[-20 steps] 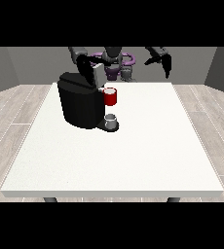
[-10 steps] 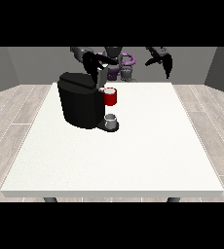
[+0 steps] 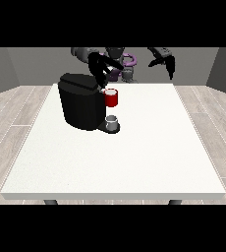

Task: Insert the coffee pod into the coffee machine and close the lid

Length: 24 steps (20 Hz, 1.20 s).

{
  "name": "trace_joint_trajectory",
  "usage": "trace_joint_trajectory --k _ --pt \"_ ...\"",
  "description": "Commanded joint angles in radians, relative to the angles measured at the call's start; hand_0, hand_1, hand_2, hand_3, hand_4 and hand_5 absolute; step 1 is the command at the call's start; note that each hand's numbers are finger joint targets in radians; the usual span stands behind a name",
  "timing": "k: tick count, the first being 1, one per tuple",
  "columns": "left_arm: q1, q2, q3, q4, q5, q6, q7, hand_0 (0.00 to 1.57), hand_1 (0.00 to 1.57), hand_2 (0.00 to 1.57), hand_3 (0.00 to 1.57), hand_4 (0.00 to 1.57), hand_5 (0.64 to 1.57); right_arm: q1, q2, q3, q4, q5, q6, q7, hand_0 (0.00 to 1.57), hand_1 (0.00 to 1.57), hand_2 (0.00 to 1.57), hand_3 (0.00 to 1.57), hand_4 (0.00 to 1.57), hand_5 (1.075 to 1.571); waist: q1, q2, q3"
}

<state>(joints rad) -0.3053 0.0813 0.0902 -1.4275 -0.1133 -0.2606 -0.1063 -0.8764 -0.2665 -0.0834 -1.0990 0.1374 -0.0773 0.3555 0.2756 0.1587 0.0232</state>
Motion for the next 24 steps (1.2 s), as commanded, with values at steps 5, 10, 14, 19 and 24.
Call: trace_joint_trajectory --k 5,10,14,19,24 --pt "-0.063 -0.003 -0.022 0.012 0.007 -0.028 -0.012 0.0 0.0 0.0 0.0 0.43 1.571 -0.14 0.023 0.059 -0.103 0.018 0.028 -0.028 0.0 0.0 0.0 0.0 0.15 1.571 0.134 0.061 -0.0235" --pt "-0.096 0.006 -0.022 -0.009 0.013 -0.038 -0.025 0.0 0.0 0.0 0.0 0.4 1.571 -0.185 -0.033 0.049 -0.122 0.042 0.024 -0.031 0.0 0.0 0.0 0.0 0.0 1.571 0.197 0.119 -0.0236" --pt "-0.133 -0.014 -0.045 -0.033 0.018 -0.04 -0.01 0.0 0.0 0.0 0.0 0.36 1.571 -0.26 -0.019 0.063 -0.051 0.071 0.016 -0.074 0.0 0.0 0.0 0.0 0.0 1.571 0.227 0.166 -0.0237" --pt "-0.207 0.014 -0.005 0.011 0.063 -0.068 0.012 0.0 0.0 0.0 0.0 0.2 1.571 -0.374 0.037 0.066 0.011 0.101 -0.043 -0.061 0.0 0.0 0.0 0.0 0.0 1.571 0.223 0.204 -0.0242" --pt "-0.133 0.039 -0.002 -0.003 0.059 -0.086 -0.018 0.0 0.0 0.0 0.0 0.27 1.571 -0.386 0.031 0.007 0.094 0.037 0.007 -0.108 0.0 0.0 0.0 0.0 0.0 1.571 0.21 0.2 -0.0239"
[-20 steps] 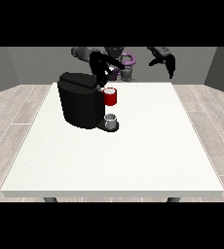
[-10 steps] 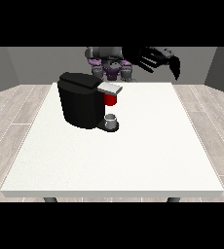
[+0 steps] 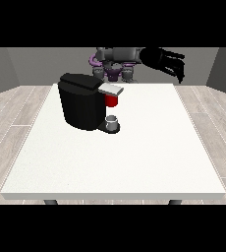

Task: Insert the coffee pod into the coffee machine and close the lid

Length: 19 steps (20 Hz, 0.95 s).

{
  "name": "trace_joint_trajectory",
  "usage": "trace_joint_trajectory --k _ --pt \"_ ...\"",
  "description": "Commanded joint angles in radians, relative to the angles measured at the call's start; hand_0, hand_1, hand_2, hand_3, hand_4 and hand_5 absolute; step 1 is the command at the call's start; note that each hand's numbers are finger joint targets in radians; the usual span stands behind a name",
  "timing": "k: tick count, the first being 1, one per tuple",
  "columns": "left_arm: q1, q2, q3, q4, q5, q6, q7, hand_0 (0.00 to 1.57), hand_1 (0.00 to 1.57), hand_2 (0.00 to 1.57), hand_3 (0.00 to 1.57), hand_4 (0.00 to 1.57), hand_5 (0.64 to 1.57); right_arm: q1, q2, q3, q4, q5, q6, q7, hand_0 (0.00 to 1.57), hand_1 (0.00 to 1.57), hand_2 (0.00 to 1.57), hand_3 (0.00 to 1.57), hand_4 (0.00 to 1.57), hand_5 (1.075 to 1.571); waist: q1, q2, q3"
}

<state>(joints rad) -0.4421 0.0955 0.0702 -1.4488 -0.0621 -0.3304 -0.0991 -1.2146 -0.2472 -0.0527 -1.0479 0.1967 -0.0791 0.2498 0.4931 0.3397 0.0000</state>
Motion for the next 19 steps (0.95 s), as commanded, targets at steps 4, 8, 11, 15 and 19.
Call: trace_joint_trajectory --k 4,8,11,15,19 --pt "-0.066 -0.008 0.002 -0.028 0.011 0.016 0.031 0.0 0.0 0.0 0.0 0.35 1.571 -0.077 0.027 -0.025 0.108 -0.007 -0.007 -0.073 0.0 0.0 0.0 0.0 0.1 1.571 -0.005 0.044 -0.0003" --pt "-0.018 0.014 0.016 0.003 -0.008 0.018 -0.018 0.0 0.0 0.0 0.0 0.25 1.571 -0.064 0.08 0.002 0.109 -0.008 0.0 -0.091 0.0 0.0 0.0 0.0 0.0 1.571 -0.056 -0.008 -0.0006" --pt "0.062 -0.038 -0.044 -0.024 -0.029 0.032 0.029 0.0 0.0 0.0 0.0 0.27 1.571 -0.026 0.131 0.003 0.121 -0.018 -0.02 -0.146 0.0 0.0 0.0 0.0 0.0 1.571 -0.052 -0.064 -0.0003" --pt "0.093 0.011 0.018 -0.004 -0.007 0.024 -0.016 0.0 0.0 0.0 0.0 0.27 1.571 0.077 0.178 0.051 0.085 -0.027 0.039 -0.284 0.0 0.0 0.0 0.0 0.22 1.571 -0.139 -0.092 -0.0001" --pt "0.183 0.005 0.033 0.057 0.002 0.023 -0.023 0.0 0.0 0.0 0.0 0.27 1.571 0.203 0.244 0.128 0.04 -0.092 0.013 -0.288 0.0 0.0 0.0 0.0 0.26 1.571 -0.187 -0.209 -0.0002"
